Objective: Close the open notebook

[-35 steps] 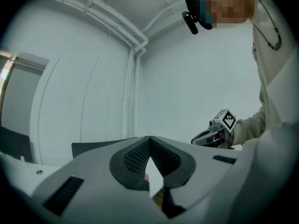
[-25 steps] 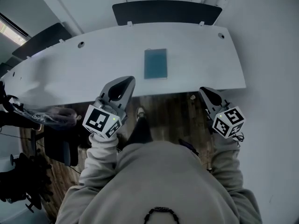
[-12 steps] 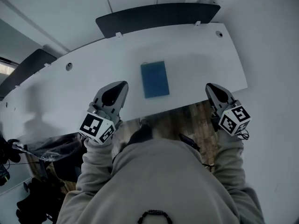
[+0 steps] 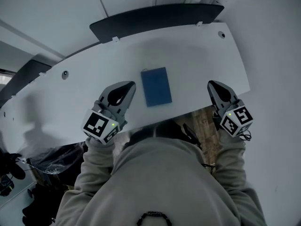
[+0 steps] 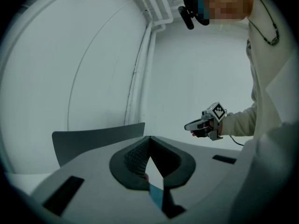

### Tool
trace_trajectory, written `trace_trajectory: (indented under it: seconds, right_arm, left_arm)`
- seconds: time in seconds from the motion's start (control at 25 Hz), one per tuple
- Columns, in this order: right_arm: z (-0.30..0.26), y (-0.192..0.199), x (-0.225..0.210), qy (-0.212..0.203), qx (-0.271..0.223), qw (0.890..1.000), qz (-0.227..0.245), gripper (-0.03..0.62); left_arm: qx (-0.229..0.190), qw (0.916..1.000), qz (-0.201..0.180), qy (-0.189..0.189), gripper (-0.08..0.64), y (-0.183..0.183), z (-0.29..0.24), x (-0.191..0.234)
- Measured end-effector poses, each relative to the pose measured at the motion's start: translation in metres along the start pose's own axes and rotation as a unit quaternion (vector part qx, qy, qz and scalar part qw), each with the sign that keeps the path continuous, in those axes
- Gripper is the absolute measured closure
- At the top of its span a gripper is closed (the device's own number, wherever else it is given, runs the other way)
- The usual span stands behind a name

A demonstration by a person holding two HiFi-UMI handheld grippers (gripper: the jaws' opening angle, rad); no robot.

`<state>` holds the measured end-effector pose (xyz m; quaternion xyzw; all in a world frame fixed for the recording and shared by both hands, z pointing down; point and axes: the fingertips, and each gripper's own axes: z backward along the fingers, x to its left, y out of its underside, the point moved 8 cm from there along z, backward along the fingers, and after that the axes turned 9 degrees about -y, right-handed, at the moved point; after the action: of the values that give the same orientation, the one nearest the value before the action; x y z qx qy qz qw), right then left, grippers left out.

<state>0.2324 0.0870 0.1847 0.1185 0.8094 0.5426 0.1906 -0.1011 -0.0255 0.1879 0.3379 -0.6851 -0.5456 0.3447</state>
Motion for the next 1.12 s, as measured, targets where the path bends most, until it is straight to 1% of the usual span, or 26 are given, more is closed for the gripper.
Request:
trace_trajectory:
  seconds: [0.2, 0.4, 0.56, 0.68, 0.76, 0.88, 0.96, 1.12]
  right_arm:
    - [-0.034, 0.005, -0.023, -0.046, 0.02, 0.999, 0.0, 0.572]
    - [-0.07, -0.001, -0.036, -0.088, 0.036, 0.995, 0.014, 0.572]
    - [-0.093, -0.001, -0.041, -0.113, 0.043, 0.993, 0.015, 0.572]
    - [-0.106, 0.003, -0.039, -0.125, 0.047, 0.991, 0.014, 0.572]
    - [-0.115, 0.006, -0.035, -0.131, 0.052, 0.99, 0.011, 0.572]
    - [-0.126, 0.01, -0.024, -0.143, 0.063, 0.987, 0.017, 0.572]
    - [-0.13, 0.016, -0.02, -0.15, 0.07, 0.986, 0.021, 0.572]
    - [-0.139, 0.031, -0.021, -0.156, 0.078, 0.985, 0.005, 0.572]
  left_arm:
    - [0.021, 0.9993, 0.01, -0.029, 0.566, 0.006, -0.006, -0.001]
    - [0.038, 0.9976, 0.025, -0.054, 0.566, 0.011, -0.012, 0.002]
    - [0.032, 0.9958, 0.048, -0.071, 0.566, 0.016, -0.019, 0.008]
    - [0.024, 0.9923, 0.085, -0.086, 0.567, 0.025, -0.024, 0.014]
    - [0.026, 0.991, 0.098, -0.088, 0.568, 0.032, -0.027, 0.014]
    - [0.032, 0.9902, 0.106, -0.085, 0.566, 0.038, -0.03, 0.014]
    - [0.039, 0.9905, 0.105, -0.08, 0.567, 0.042, -0.032, 0.013]
    - [0.053, 0.9898, 0.106, -0.079, 0.566, 0.053, -0.031, 0.02]
